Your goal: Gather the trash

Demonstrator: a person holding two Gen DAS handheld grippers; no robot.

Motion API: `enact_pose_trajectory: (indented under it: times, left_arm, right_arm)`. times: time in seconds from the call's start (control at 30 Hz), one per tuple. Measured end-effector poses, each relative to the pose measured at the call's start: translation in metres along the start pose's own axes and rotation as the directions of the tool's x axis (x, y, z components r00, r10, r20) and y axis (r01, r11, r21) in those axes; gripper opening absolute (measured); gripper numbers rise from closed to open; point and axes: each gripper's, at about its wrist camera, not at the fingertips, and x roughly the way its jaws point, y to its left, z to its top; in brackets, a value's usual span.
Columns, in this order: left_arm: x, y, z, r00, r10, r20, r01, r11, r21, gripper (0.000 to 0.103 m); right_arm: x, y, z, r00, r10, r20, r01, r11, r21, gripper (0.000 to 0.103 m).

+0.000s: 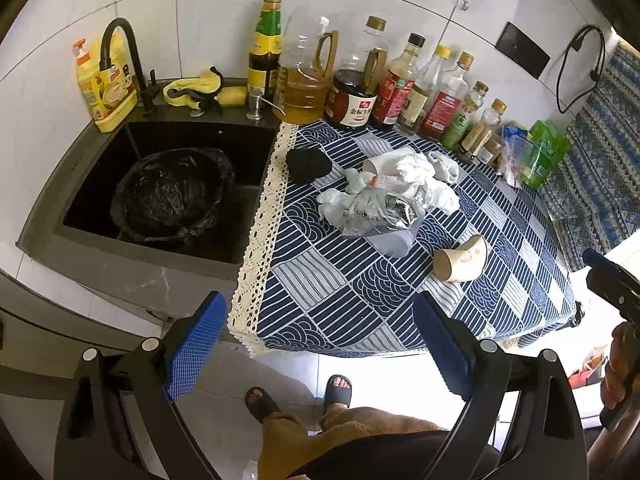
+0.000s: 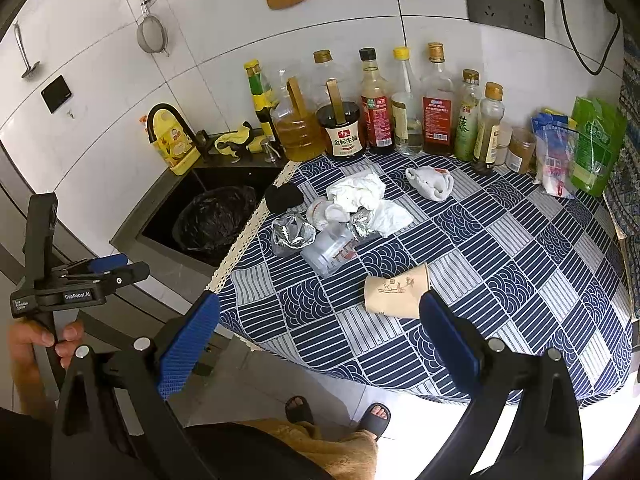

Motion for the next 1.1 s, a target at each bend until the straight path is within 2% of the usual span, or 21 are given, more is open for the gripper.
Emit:
enact_pose_trajectory:
  times: [0.47,1.1]
  left_arm:
    - [-0.004,-0.003,0.002,1.000,-0.011,0.014,0.010,1.000,0.023,0.092]
    - [-0.008,0.006,0.005,0.999,-0.020,0.026,0.019,0.999,0.030,0.092]
  right_arm:
    - [-0.003,0.002,-0.006,1.000,0.005,0.012,-0.006,0.999,0.039,0.099]
    - [0.005,0.013,-0.008,1.000,0.008,-0.006,-0.008,0.999,0.032,0.099]
